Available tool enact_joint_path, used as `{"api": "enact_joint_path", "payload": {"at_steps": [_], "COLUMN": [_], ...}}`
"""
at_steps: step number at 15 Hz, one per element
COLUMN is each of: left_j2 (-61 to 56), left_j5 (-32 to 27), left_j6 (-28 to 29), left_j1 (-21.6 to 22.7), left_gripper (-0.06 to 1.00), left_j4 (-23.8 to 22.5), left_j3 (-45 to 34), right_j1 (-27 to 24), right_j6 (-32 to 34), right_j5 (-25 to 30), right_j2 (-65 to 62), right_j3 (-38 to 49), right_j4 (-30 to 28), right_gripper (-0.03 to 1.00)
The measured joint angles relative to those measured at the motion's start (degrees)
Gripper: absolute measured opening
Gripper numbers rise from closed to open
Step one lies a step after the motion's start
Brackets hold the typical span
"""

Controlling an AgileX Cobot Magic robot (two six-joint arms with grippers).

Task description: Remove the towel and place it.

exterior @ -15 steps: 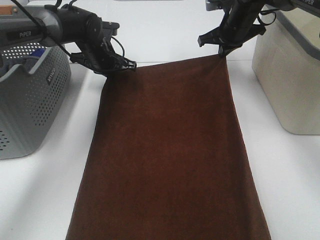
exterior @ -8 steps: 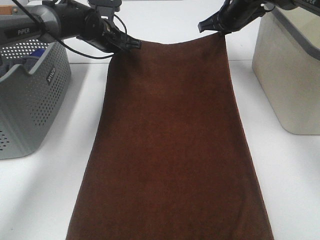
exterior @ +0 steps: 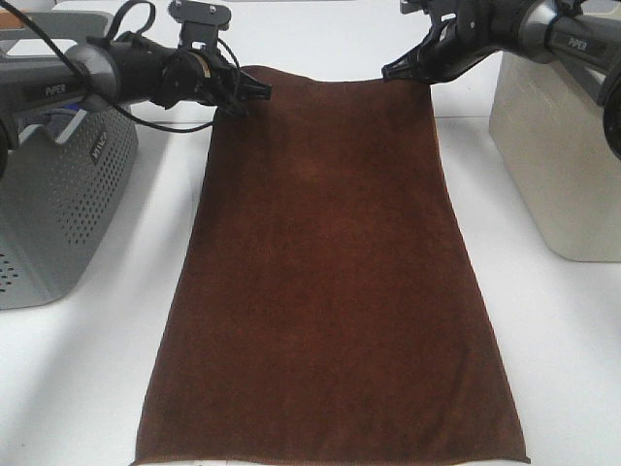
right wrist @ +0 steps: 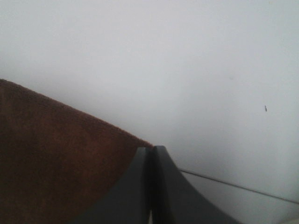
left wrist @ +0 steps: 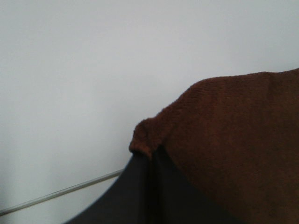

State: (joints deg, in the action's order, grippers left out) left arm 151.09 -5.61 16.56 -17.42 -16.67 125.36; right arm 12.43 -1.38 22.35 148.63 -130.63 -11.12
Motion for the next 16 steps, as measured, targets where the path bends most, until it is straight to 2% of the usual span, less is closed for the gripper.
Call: {"api": "enact_joint_path", "payload": {"at_steps": [2,3,5,6,7,9,11,14,16], "left_j2": [1.5,1.8,1.8,1.8,1.8,1.2,-0.5,-5.0,-8.8], "left_j5": [1.7,1.7,2.8,3.3,4.1,4.1,3.2,-3.8,-11.3], "left_j6": [0.0,0.0,0.0,0.0,0.0,0.0,0.0,0.0,0.0], "left_j1": [0.0,0.0,0.0,0.0,0.0,0.0,0.0,0.0,0.0], "left_gripper": [0.06,0.11,0.22,0.35,0.43,0.50,0.52,0.52,0.52], "left_j4": [-0.3,-0.5,-0.5,-0.5,-0.5,-0.5,0.6,4.8,6.8], "left_j3": [0.0,0.0,0.0,0.0,0.0,0.0,0.0,0.0,0.0], "right_j1": [0.0,0.0,0.0,0.0,0.0,0.0,0.0,0.0,0.0], "right_j6": [0.0,0.0,0.0,0.0,0.0,0.0,0.0,0.0,0.0], "right_j5": [-3.1,-3.3,-3.4,-3.4,-2.6,0.6,4.2,10.1,16.1], "right_j2": [1.4,1.9,2.3,2.3,2.2,1.0,-1.7,-6.2,-9.6], "right_j3": [0.0,0.0,0.0,0.0,0.0,0.0,0.0,0.0,0.0], "right_j4": [-0.9,-1.0,-1.0,-1.0,-1.0,-0.2,2.7,8.2,12.3], "right_gripper": [0.05,0.12,0.39,0.55,0.60,0.63,0.63,0.63,0.63]}}
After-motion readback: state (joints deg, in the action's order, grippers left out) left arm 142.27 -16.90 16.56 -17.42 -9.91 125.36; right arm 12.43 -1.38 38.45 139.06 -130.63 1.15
